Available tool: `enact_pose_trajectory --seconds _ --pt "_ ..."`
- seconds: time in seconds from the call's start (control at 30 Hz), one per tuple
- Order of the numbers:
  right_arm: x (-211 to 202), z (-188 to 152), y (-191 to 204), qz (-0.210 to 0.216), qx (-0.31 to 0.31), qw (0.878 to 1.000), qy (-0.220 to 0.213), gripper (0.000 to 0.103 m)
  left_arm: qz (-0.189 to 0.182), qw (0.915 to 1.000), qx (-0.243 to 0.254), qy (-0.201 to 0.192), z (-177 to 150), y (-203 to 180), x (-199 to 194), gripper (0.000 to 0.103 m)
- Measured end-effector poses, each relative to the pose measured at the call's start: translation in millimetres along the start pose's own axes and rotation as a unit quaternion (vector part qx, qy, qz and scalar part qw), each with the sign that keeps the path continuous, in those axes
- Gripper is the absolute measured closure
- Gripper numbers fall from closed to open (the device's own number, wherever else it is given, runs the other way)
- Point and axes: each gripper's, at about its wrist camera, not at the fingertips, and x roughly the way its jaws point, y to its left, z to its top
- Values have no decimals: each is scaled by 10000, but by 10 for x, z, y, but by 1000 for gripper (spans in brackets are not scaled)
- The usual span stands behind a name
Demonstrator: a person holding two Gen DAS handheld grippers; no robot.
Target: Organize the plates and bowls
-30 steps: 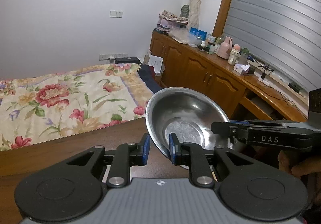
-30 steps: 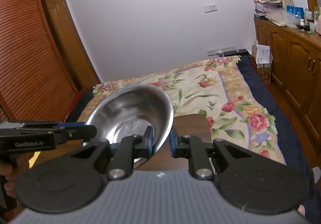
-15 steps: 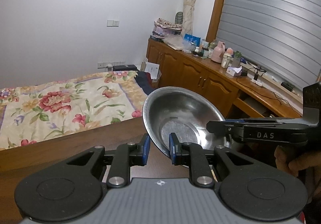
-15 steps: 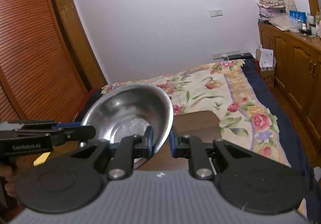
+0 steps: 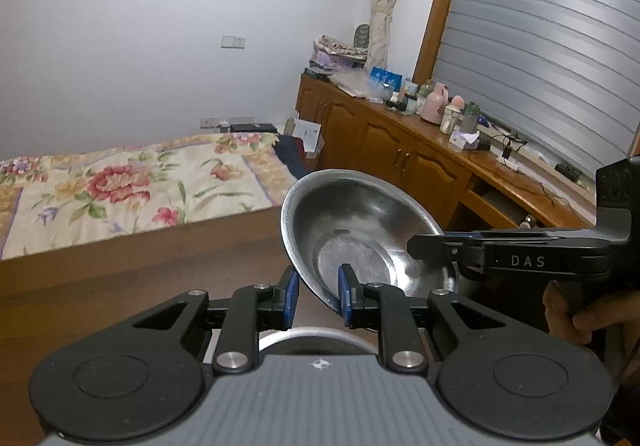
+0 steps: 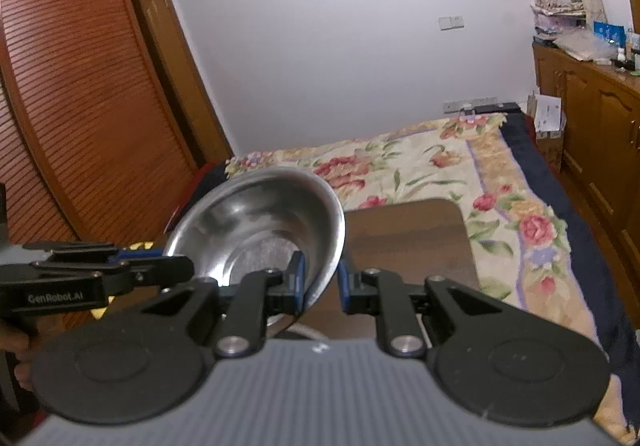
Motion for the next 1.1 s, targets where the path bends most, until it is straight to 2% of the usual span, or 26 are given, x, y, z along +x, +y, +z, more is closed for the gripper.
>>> enact_pose_trajectory --seconds 0.17,0.37,0.67,0.93,1.1 --pt "65 -205 29 126 73 9997 182 84 -30 9999 -67 82 -218 57 -37 82" --pt "144 -438 72 215 146 9992 303 84 44 9998 79 152 -468 79 -26 82" --pt "176 -649 101 306 274 9979 506 84 75 9995 50 316 -731 151 22 82" --pt "175 -871 163 224 155 9984 504 84 191 9986 154 458 -968 164 76 82" --pt "208 -914 159 190 186 9988 406 84 245 9983 160 506 -1009 183 124 81"
